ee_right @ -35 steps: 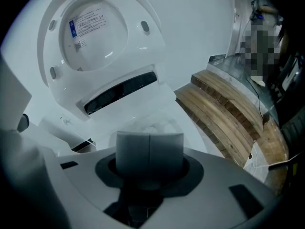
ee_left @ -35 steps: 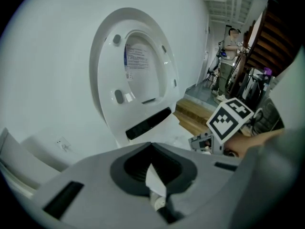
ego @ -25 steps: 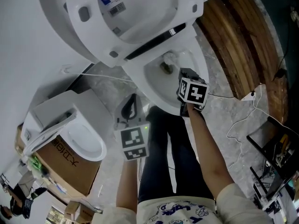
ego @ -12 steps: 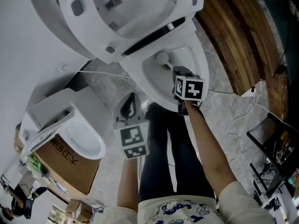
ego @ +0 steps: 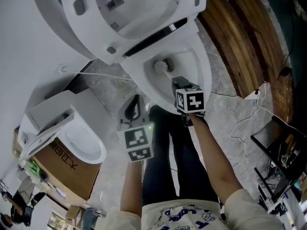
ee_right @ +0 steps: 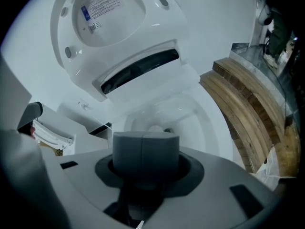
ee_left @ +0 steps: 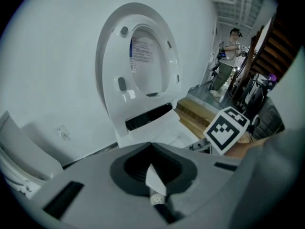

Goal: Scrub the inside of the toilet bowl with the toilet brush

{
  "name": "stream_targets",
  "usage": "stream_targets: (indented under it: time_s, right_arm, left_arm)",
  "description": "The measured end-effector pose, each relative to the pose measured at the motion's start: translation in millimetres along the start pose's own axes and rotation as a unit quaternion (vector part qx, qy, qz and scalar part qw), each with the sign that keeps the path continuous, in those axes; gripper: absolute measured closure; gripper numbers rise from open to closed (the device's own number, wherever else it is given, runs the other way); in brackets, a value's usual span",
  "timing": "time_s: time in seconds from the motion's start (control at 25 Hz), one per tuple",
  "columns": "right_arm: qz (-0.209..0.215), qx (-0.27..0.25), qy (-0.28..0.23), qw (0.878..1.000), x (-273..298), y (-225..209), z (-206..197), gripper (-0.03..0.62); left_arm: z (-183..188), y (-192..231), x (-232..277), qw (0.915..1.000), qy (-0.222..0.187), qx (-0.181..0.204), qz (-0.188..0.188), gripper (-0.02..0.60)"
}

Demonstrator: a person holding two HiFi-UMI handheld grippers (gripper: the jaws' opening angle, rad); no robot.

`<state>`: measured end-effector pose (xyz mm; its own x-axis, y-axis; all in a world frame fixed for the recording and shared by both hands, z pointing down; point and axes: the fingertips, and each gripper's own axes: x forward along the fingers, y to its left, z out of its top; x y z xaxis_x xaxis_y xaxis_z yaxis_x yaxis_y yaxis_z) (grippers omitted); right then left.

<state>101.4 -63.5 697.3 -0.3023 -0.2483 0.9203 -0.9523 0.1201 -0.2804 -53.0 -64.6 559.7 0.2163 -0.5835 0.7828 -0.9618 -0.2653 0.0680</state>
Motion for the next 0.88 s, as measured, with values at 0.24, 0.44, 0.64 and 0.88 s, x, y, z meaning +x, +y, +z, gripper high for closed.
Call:
stream_targets:
  time_s: [0.24,0.44,0.64,0.88]
  right_arm:
    - [0.008,-0.06,0.025,0.998,-6.1,2.8,-27.1,0.428]
    - [0.006,-0.065,0.058,0.996,-12.0,-6.1,-54.7,0.428]
    - [-0.006,-0.099,0.081,0.992,-19.4,-17.7,-75.9,0.428]
    - [-0.037,-0.158,0.112,0.98,-32.8,-43.0,-88.3,0.428]
  left_arm:
    - [-4.0,-5.6,-2.0,1.0,0.003,0.001,-0.006,0.58]
    - [-7.2,-5.7,-5.8,1.0,0.004,-0.003,-0.004,0.58]
    - [-6.7,-5.3,-9.7,1.0,0.002,-0.003,-0.003,0.58]
    - [-6.7,-0.9,-13.0,1.0,0.0,-0.004,-0.001,0.58]
